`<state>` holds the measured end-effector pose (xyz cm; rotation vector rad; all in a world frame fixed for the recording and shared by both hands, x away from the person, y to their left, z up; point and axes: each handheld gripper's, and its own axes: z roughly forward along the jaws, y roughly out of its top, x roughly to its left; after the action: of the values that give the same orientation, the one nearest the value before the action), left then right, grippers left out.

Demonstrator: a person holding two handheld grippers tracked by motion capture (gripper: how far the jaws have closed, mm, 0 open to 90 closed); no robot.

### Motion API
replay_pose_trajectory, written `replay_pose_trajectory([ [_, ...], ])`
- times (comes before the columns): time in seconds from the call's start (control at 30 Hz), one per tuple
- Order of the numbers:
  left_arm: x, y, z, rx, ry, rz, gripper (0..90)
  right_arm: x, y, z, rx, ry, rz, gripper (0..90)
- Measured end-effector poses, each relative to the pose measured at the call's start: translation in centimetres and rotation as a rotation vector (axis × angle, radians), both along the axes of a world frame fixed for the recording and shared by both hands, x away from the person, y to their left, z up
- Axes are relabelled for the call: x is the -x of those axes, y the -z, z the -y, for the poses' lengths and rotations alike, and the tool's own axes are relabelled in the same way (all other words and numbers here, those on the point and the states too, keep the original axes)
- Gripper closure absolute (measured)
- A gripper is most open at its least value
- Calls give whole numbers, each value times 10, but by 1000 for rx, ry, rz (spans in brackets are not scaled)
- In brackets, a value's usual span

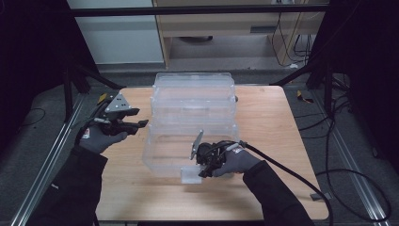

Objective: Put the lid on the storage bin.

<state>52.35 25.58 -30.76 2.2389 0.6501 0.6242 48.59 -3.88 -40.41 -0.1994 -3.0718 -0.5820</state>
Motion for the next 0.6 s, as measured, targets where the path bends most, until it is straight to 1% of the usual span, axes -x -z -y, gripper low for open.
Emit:
replay_pose_trajectory([
  [0.07, -3, -3, 4, -24, 22, 2, 443, 0, 0, 0, 0, -1, 0, 662],
  [0.23, -8, -12, 11, -60, 66, 23, 445, 0, 0, 0, 0, 2, -1, 662],
  [0.3, -11, -14, 14, -87, 82, 32, 444, 0, 0, 0, -1, 0, 0, 662],
  [0.37, -14, -16, 17, -125, 100, 36, 443, 0, 0, 0, -1, 0, 0, 662],
  [0.47, -19, -18, 21, -176, 113, 46, 445, 0, 0, 0, -2, -2, 0, 662],
  [0.6, -26, -20, 27, -205, 135, 60, 449, 0, 0, 0, -2, -2, -2, 662],
])
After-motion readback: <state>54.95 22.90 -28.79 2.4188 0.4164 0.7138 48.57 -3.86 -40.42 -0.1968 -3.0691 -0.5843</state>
